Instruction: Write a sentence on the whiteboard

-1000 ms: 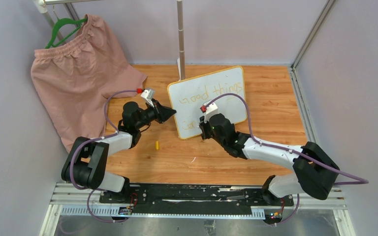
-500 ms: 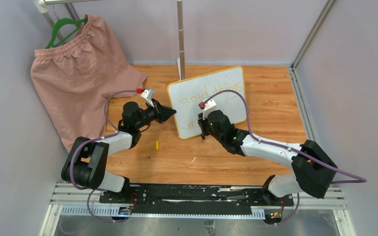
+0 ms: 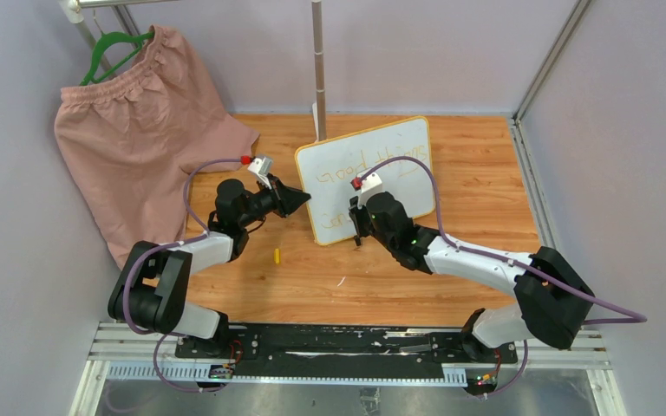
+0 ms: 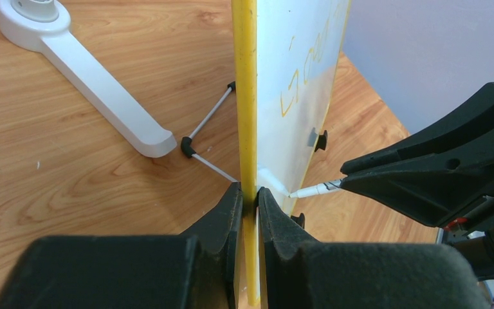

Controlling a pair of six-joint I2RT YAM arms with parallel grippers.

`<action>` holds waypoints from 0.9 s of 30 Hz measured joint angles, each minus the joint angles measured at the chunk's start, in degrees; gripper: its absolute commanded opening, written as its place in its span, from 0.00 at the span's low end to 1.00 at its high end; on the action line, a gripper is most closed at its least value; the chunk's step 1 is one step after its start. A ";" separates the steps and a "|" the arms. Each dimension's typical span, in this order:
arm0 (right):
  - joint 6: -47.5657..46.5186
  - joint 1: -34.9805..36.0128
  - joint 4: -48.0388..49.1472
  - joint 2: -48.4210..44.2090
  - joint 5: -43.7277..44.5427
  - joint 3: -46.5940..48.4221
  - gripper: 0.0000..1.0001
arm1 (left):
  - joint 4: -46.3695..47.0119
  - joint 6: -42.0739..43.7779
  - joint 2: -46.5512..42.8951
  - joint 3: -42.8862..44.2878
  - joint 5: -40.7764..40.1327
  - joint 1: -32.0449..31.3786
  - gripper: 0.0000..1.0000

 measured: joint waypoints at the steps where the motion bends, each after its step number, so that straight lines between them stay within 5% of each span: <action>1: 0.00 -0.02 0.02 0.00 0.02 0.00 0.00 | 0.00 0.00 0.00 0.00 0.00 0.00 0.00; 27: 0.07 -0.26 2.01 0.00 -0.22 0.87 0.00 | 0.00 0.00 0.00 0.07 0.02 0.00 0.00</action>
